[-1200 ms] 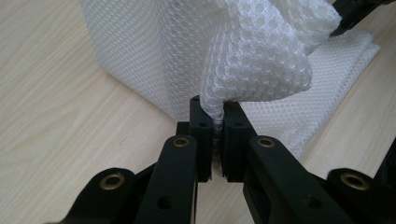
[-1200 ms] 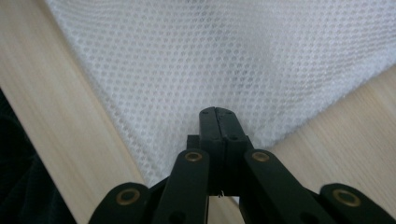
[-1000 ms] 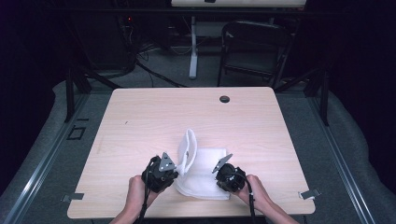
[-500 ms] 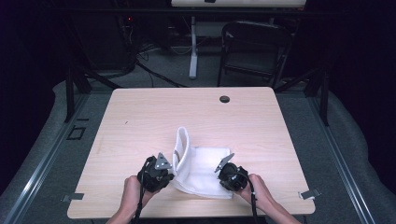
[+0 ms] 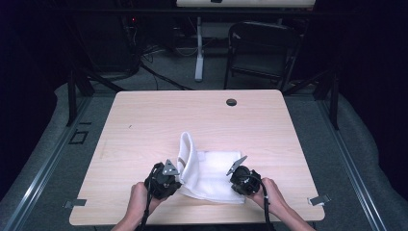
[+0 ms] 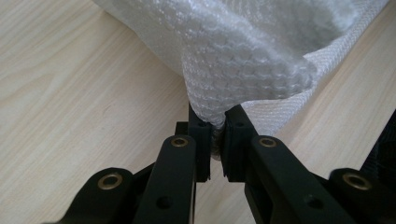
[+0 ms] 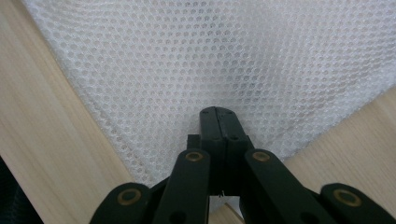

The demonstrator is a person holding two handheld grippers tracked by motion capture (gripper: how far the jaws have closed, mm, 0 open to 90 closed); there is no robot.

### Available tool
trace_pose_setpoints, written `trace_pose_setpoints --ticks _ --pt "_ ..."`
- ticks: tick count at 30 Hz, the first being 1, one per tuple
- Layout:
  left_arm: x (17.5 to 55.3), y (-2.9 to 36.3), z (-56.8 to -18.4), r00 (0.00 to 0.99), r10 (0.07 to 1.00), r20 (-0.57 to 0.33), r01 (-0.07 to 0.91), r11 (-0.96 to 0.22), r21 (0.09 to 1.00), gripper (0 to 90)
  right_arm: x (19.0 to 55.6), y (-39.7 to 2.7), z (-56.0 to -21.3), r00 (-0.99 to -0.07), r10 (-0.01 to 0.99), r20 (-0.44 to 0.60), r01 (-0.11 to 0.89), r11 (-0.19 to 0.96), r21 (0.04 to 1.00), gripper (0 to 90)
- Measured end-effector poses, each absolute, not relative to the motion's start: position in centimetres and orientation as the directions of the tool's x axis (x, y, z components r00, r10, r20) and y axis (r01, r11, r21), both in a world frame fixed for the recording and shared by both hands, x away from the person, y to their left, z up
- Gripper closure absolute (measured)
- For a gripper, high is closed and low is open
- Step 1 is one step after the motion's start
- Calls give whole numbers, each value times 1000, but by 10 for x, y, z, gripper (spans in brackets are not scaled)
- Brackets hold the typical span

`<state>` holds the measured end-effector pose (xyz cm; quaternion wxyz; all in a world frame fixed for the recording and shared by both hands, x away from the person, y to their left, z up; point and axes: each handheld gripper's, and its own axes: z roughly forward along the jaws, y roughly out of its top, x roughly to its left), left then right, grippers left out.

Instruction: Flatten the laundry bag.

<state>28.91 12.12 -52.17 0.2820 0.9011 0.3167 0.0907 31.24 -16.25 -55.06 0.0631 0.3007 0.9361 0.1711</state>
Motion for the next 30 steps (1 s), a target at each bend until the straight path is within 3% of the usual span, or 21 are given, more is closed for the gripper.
trace_pose_setpoints --ticks 15,20,25,30 --pt "292 121 -527 788 610 -79 547 -636 544 793 316 -177 -550 -808 589 5 553 755 352 900" --pt "292 127 -524 784 612 -103 563 -631 535 689 317 -180 -550 -806 592 6 555 752 356 900" --pt "292 137 -524 763 633 -127 599 -620 506 456 318 -183 -550 -813 582 4 546 761 350 900" --pt "293 149 -523 729 669 -141 638 -592 493 320 319 -187 -550 -809 588 -1 550 758 350 900"
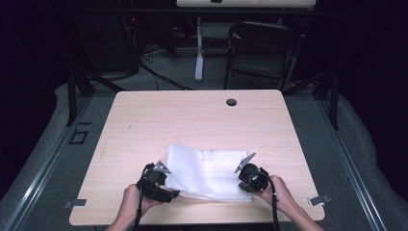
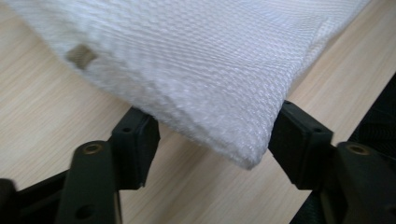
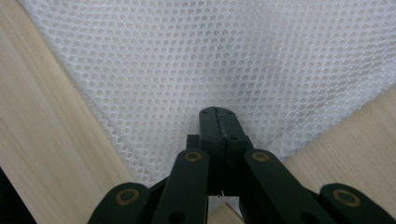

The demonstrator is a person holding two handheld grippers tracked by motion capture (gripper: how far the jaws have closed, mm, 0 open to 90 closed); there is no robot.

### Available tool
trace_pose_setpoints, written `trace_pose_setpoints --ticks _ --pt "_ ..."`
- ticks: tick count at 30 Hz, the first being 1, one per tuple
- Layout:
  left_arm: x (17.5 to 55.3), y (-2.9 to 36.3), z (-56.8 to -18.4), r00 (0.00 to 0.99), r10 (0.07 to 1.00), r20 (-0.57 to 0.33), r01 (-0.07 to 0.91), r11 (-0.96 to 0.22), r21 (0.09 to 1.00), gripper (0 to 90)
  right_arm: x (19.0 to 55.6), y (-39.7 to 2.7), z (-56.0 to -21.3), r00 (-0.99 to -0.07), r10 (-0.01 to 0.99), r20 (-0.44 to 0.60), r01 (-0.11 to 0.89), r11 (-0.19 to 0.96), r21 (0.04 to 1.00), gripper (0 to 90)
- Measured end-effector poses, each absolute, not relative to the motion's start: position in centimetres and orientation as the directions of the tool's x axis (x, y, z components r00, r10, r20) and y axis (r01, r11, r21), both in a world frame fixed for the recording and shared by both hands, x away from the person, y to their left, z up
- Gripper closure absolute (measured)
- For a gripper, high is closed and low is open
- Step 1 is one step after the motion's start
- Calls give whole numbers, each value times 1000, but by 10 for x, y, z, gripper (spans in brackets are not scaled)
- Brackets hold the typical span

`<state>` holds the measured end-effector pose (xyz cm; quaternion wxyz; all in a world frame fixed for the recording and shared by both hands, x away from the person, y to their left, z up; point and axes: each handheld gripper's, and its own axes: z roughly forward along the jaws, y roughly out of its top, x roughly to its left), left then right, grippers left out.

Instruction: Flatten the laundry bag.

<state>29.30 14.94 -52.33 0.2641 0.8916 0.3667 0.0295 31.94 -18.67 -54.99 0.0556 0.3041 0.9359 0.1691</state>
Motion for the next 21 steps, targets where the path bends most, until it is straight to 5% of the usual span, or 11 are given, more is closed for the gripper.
trace_pose_setpoints --ticks 5,11,15,21 --pt "290 161 -517 708 693 -135 646 -558 520 232 321 -191 -549 -809 588 -6 550 760 347 886" --pt "289 170 -511 689 716 -116 641 -526 559 176 322 -193 -547 -821 571 12 539 768 346 730" --pt "288 169 -507 692 715 -99 618 -515 593 150 318 -191 -540 -811 585 27 551 748 370 443" --pt "290 162 -508 710 698 -98 603 -529 597 141 308 -185 -530 -831 556 16 513 754 409 345"
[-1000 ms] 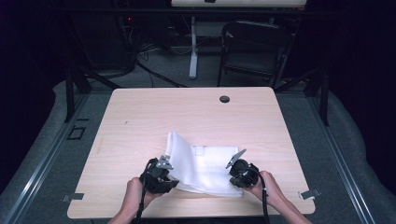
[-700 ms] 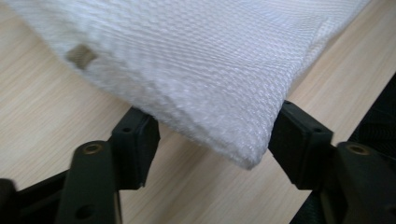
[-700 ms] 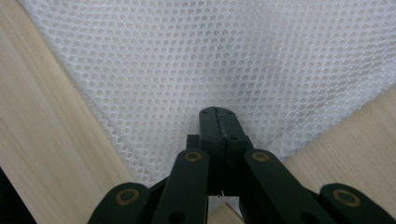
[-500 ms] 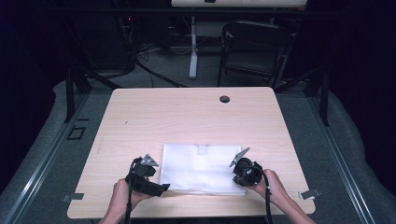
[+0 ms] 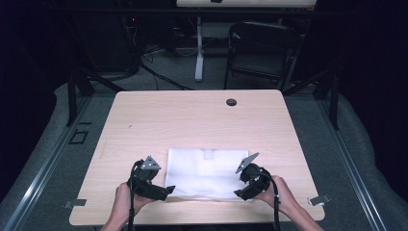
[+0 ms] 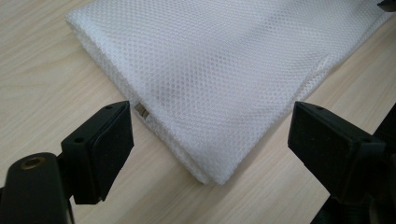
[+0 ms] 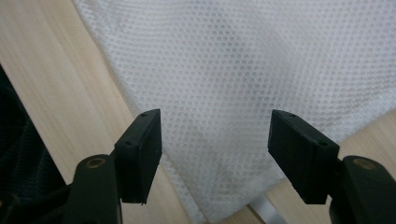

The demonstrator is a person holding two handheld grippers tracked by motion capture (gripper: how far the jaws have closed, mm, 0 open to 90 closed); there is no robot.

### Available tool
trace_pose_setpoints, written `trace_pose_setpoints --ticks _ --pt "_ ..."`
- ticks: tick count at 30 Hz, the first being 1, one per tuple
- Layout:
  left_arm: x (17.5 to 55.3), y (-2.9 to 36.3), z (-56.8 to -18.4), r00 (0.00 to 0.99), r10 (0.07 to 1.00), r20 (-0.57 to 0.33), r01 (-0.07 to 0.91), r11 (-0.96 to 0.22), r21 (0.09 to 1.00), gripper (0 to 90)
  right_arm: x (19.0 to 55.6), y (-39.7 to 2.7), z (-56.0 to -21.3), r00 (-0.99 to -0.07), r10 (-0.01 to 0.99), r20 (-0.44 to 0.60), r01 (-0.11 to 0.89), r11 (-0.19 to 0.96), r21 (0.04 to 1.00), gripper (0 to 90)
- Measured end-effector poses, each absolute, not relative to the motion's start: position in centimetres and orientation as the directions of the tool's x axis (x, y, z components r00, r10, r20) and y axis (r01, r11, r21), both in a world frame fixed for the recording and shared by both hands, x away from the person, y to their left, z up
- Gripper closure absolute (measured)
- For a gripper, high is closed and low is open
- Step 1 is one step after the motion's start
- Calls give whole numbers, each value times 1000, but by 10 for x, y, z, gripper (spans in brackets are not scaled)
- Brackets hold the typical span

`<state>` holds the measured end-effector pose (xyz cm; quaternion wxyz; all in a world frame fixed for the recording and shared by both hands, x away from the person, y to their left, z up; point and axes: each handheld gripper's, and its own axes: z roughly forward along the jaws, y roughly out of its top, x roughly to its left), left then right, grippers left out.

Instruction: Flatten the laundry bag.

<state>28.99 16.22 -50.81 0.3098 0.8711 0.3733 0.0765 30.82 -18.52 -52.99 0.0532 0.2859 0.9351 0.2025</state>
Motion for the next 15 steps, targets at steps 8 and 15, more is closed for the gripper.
trace_pose_setpoints --ticks 8,15 --pt "296 140 -514 754 652 -84 560 -571 600 146 297 -165 -536 -868 495 18 459 789 409 510" --pt "298 123 -522 792 606 -75 527 -615 587 157 298 -154 -546 -887 461 23 435 816 380 645"
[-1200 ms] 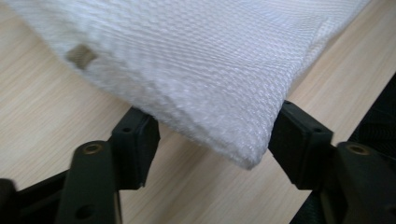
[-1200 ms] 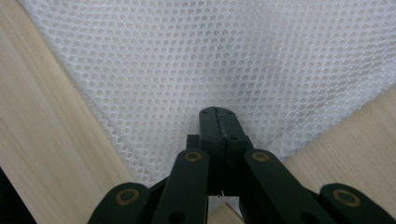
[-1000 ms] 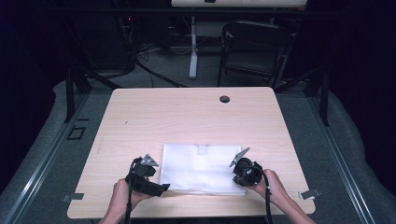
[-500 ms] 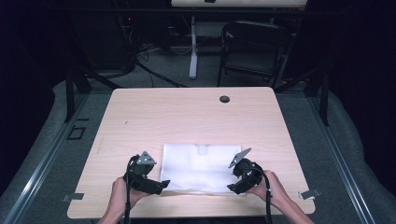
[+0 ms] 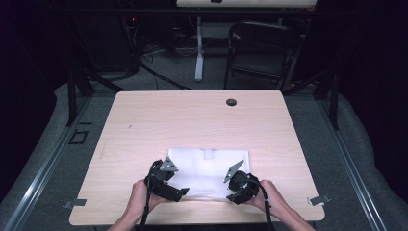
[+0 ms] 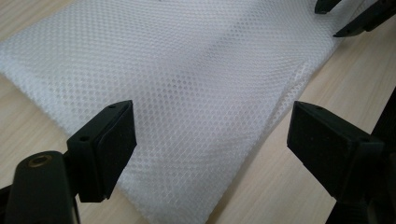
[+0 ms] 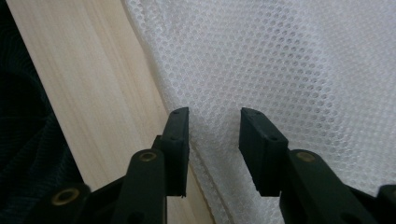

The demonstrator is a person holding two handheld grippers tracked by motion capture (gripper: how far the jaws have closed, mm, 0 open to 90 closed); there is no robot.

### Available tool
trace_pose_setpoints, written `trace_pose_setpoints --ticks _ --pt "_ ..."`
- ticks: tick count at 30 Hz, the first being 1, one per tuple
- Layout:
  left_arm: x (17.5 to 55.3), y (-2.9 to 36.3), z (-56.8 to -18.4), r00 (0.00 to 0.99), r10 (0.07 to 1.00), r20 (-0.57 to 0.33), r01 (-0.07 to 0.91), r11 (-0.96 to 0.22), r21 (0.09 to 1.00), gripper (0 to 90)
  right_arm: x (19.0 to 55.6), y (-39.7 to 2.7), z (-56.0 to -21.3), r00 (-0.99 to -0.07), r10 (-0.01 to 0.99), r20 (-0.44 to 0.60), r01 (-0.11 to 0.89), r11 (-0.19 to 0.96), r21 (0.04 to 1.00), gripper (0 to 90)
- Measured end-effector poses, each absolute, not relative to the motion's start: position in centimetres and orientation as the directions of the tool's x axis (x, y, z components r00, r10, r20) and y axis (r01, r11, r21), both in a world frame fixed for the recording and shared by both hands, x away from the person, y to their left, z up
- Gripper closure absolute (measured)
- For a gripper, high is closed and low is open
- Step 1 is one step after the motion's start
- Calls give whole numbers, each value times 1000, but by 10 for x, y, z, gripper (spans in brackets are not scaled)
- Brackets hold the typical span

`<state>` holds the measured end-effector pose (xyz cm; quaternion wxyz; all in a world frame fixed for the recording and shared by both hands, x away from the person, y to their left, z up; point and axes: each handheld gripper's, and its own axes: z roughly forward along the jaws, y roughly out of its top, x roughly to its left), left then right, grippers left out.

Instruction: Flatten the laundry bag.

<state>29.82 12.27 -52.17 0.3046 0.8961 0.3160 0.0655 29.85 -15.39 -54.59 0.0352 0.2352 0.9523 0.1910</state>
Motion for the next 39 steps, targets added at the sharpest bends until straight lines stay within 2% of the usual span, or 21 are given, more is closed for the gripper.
trace_pose_setpoints --ticks 1,7,11,20,26,34,39 --pt "298 123 -522 792 606 -75 527 -615 587 157 298 -154 -546 -887 461 23 435 816 380 645" --pt "303 112 -529 812 577 -94 517 -634 575 174 300 -152 -551 -887 462 12 434 825 362 844" --pt "304 101 -532 833 545 -93 495 -660 565 190 302 -153 -550 -882 470 22 446 820 359 889" --pt "303 79 -538 870 486 -84 445 -701 557 198 302 -158 -533 -870 493 26 458 785 417 896" --pt "303 76 -539 871 484 -84 442 -698 563 207 302 -161 -528 -864 503 34 465 769 438 896" --pt "304 66 -541 889 453 -61 409 -728 551 284 305 -167 -516 -850 525 43 479 736 478 896" --pt "304 59 -545 896 440 -60 400 -740 541 370 306 -168 -516 -840 541 47 490 717 495 896"
